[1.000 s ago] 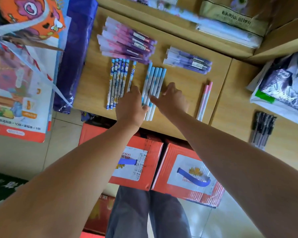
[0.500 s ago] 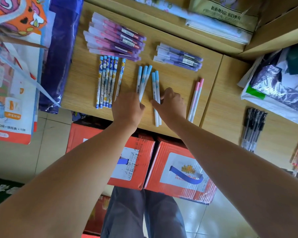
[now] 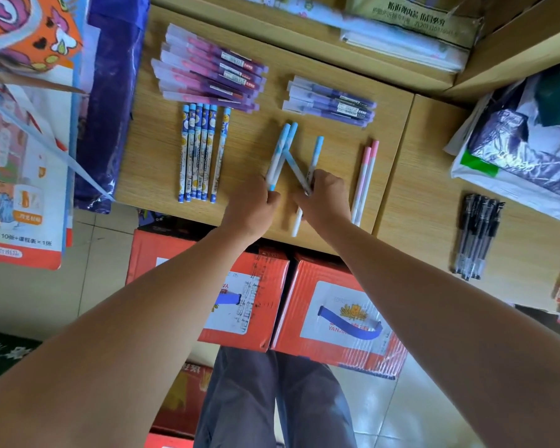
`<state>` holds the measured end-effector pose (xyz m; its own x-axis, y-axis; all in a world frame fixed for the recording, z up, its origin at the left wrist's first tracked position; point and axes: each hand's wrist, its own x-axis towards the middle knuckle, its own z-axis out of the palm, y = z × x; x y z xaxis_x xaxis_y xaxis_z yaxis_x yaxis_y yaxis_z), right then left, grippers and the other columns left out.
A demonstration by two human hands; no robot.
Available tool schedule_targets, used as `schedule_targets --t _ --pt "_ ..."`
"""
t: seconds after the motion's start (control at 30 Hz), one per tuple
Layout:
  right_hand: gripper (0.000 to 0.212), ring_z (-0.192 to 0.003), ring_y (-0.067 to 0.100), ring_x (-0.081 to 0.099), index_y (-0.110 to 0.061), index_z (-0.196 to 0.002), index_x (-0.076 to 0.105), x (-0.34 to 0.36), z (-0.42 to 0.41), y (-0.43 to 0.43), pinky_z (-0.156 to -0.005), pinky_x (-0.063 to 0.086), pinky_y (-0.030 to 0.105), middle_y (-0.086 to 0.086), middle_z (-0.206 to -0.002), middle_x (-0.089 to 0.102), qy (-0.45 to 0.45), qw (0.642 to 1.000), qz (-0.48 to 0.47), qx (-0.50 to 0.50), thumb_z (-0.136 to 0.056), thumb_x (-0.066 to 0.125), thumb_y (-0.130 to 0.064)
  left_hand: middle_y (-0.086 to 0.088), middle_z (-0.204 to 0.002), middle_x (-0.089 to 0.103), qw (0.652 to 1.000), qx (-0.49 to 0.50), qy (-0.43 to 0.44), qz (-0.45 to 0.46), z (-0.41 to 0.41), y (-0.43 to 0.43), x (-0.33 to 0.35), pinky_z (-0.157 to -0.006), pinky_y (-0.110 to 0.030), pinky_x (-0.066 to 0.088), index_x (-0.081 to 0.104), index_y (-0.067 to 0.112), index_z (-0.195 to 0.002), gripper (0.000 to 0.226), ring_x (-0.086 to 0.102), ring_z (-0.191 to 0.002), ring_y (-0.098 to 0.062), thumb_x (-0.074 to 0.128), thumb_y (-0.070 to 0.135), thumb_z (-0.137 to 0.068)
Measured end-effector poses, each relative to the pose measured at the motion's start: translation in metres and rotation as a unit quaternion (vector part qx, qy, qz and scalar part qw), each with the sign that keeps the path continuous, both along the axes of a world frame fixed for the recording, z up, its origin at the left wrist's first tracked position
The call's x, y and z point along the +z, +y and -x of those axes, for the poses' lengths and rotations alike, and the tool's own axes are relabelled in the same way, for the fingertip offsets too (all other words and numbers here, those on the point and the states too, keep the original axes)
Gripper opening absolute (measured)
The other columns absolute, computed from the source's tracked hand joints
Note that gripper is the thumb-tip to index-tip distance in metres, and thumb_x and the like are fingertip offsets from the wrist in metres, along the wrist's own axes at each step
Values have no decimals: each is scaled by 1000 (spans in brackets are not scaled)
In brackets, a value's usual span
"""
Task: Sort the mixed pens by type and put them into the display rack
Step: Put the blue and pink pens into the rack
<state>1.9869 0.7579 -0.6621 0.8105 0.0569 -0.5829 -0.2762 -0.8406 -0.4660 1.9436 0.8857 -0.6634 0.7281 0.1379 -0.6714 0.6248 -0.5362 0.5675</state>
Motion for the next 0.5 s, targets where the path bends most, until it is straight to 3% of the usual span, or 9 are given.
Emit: schedule_targets --t 0.13,0.23,0.37,0.43,0.5 --pt "16 -60 28 70 -8 -86 52 -3 -4 -7 -64 59 44 10 -73 65 98 975 -135 -146 -94 53 -21 -13 -72 53 998 14 -1 59 3 -7 -2 -61 -49 51 47 6 -93 25 54 -61 -32 40 29 -101" --pt "26 -54 23 63 -10 -81 50 2 -8 -9 -64 58 41 10 -71 58 155 936 -209 -237 -101 43 -26 -17 -79 62 997 17 7 69 4 -12 0 -68 -50 54 48 5 -97 25 63 -71 -36 38 27 -102" --pt "29 -69 15 49 -17 -83 56 12 -11 -8 -69 40 31 3 -77 53 152 939 -207 -226 -101 40 -33 -16 -88 64 991 49 11 122 -1 -21 15 -77 -53 54 49 4 -105 26 65 -82 -34 38 27 -101" --pt "27 -79 16 51 -19 -86 57 18 -12 -9 -74 41 32 2 -84 54 154 942 -205 -216 -101 40 -35 -12 -88 62 981 85 28 171 -5 -27 23 -78 -53 56 48 6 -104 21 66 -84 -35 38 24 -102" --pt "26 -77 19 53 -18 -85 56 22 -13 -11 -76 47 35 2 -79 53 165 933 -223 -228 -101 42 -34 -13 -84 58 979 86 27 184 -9 -30 27 -77 -56 55 48 4 -108 23 63 -79 -38 38 24 -102"
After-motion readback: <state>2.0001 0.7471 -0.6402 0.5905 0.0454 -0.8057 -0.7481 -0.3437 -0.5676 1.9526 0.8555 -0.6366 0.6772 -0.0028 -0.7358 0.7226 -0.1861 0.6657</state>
